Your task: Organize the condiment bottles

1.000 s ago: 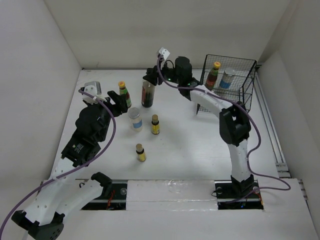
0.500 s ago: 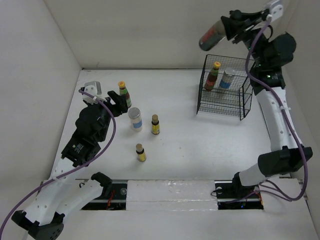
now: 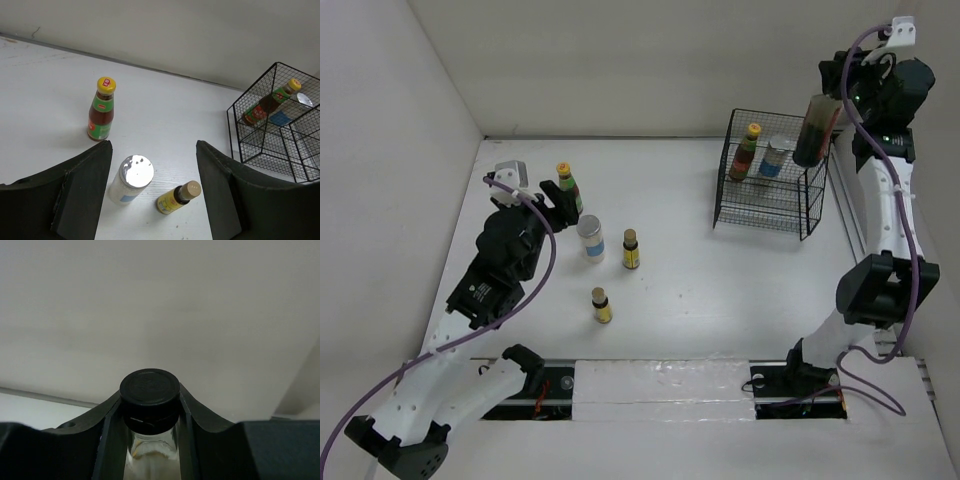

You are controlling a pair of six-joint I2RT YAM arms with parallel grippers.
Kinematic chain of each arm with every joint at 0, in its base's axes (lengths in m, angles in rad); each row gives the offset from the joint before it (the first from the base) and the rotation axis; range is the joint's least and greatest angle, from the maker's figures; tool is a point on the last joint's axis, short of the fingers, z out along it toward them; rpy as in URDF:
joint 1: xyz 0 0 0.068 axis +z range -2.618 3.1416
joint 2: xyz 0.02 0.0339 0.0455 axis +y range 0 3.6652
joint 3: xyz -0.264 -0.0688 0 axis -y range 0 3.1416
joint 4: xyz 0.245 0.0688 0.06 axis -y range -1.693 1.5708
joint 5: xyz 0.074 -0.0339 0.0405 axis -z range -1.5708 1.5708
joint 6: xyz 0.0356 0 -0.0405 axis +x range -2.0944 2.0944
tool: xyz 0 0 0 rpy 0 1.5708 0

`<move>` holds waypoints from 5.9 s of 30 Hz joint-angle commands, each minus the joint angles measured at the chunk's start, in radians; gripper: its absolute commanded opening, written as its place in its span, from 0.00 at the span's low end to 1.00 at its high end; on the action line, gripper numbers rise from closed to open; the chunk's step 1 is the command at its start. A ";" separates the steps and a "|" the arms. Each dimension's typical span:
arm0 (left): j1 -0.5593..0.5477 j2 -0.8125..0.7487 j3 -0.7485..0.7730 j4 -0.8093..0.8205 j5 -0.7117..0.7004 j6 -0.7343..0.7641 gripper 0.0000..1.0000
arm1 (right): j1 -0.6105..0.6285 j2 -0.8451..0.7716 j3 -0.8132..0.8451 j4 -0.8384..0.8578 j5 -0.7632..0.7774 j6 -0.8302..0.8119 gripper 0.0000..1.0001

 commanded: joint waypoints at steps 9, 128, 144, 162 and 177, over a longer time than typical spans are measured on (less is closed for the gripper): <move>0.005 0.017 -0.004 0.050 0.022 -0.011 0.64 | -0.068 0.040 0.157 0.121 0.044 0.014 0.18; 0.005 -0.143 -0.022 0.061 -0.110 -0.041 0.69 | 0.882 0.953 0.726 -0.043 -0.155 -0.072 0.89; 0.005 -0.134 -0.022 0.061 -0.081 -0.032 0.69 | 0.933 1.059 0.775 0.238 -0.068 0.074 0.54; 0.005 -0.143 -0.022 0.070 -0.061 -0.023 0.69 | 0.802 0.541 0.378 0.623 -0.138 0.194 0.31; 0.005 -0.134 -0.022 0.070 -0.043 -0.023 0.69 | 0.419 -0.033 -0.178 0.568 -0.171 0.194 0.27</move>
